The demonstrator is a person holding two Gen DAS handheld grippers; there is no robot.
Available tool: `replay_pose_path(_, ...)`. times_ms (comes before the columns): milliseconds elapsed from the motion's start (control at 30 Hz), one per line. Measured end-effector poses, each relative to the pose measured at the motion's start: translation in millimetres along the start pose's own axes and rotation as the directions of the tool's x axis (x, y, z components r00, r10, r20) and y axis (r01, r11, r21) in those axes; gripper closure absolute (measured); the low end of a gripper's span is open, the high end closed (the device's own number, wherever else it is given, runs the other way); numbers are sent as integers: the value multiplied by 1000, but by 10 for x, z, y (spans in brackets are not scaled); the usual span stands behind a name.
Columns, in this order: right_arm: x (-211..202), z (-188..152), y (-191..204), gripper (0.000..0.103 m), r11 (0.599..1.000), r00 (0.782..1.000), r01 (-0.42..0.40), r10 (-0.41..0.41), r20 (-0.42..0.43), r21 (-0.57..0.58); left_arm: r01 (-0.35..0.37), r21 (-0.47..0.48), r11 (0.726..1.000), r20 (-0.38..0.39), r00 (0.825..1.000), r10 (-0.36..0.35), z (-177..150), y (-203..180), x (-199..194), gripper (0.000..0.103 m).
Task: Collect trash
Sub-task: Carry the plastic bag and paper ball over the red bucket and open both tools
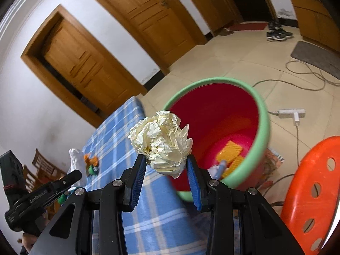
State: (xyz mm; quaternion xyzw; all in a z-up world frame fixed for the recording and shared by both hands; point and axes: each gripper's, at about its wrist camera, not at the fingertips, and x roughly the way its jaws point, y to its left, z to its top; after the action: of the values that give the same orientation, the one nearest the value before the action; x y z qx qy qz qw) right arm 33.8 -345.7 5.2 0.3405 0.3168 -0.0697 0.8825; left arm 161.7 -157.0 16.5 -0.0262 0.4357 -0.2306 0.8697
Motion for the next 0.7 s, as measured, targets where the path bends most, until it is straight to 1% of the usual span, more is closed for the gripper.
replay_pose_path(67, -25, 18, -90, 63, 1000, 1000, 13, -13, 2, 20, 11, 45, 999, -5, 1000, -10, 17, -169, 80, 73)
replay_pose_path(333, -25, 75, -298, 63, 997, 999, 31, -31, 4, 69, 48, 139, 989, -66, 997, -39, 62, -616, 447, 73)
replay_pose_path(700, -8, 84, -418, 63, 994, 999, 45, -45, 2, 102, 71, 206, 976, -132, 990, -44, 120, -914, 865, 73)
